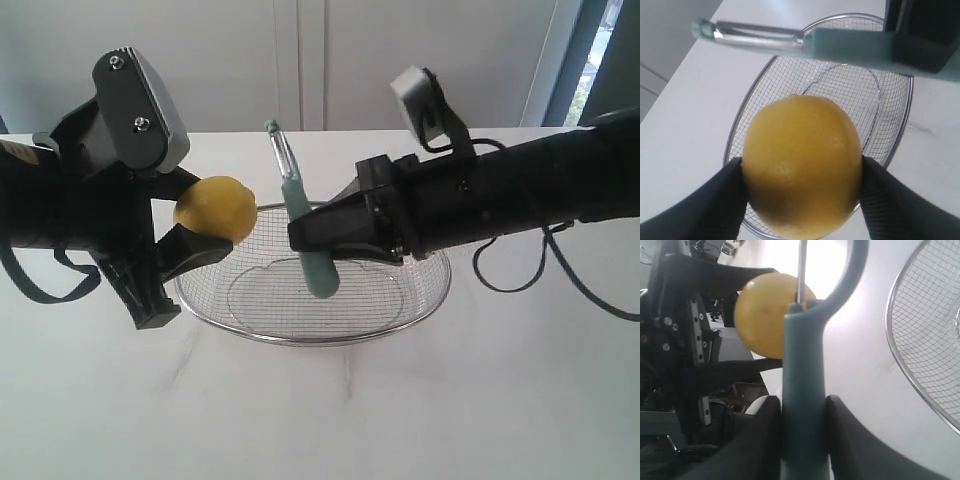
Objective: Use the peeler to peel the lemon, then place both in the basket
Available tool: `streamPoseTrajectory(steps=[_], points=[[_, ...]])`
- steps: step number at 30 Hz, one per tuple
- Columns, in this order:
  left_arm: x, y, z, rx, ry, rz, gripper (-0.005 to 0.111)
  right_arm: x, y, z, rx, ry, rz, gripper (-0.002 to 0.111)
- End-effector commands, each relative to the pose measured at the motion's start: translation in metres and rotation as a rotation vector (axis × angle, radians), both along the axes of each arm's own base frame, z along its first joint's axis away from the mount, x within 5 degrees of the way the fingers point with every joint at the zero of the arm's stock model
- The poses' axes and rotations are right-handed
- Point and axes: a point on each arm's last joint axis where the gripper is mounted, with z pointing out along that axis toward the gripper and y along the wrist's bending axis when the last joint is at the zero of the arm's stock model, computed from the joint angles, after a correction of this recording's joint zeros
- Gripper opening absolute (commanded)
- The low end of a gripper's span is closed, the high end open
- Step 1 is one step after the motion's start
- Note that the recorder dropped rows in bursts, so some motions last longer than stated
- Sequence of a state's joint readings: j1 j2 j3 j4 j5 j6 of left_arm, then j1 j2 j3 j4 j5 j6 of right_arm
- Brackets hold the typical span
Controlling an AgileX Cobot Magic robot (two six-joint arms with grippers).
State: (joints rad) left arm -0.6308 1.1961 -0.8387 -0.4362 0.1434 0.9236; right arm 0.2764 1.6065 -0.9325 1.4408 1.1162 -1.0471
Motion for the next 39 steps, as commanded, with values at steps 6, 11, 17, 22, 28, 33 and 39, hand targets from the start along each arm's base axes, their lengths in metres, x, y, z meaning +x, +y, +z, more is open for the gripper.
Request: streamPoseTrajectory(steps=[6, 11, 17, 22, 28, 33, 39], points=[[-0.002, 0.001, 0.003, -0.015, 0.003, 0.004, 0.000, -0.020, -0.040, 0.044, -0.067, -0.139, -0.052, 0.000], [-0.002, 0.001, 0.002, -0.009, 0.001, 0.001, 0.000, -0.034, -0.060, 0.057, -0.171, -0.178, -0.095, 0.000], [-0.002, 0.001, 0.002, -0.009, 0.001, 0.001, 0.000, -0.042, -0.081, 0.052, -0.356, -0.181, -0.214, 0.000], [-0.002, 0.001, 0.002, -0.009, 0.001, 0.001, 0.000, -0.037, -0.091, 0.028, -0.443, -0.161, -0.358, 0.000], [-0.002, 0.001, 0.002, -0.011, 0.003, 0.003, 0.000, -0.033, -0.090, -0.003, -0.414, -0.053, -0.402, 0.000], [-0.002, 0.001, 0.002, -0.011, 0.003, 0.003, 0.000, -0.028, -0.070, -0.019, -0.320, 0.009, -0.315, 0.000], [-0.002, 0.001, 0.002, -0.011, 0.003, 0.003, 0.000, -0.021, -0.034, -0.039, -0.237, 0.039, -0.242, 0.000]])
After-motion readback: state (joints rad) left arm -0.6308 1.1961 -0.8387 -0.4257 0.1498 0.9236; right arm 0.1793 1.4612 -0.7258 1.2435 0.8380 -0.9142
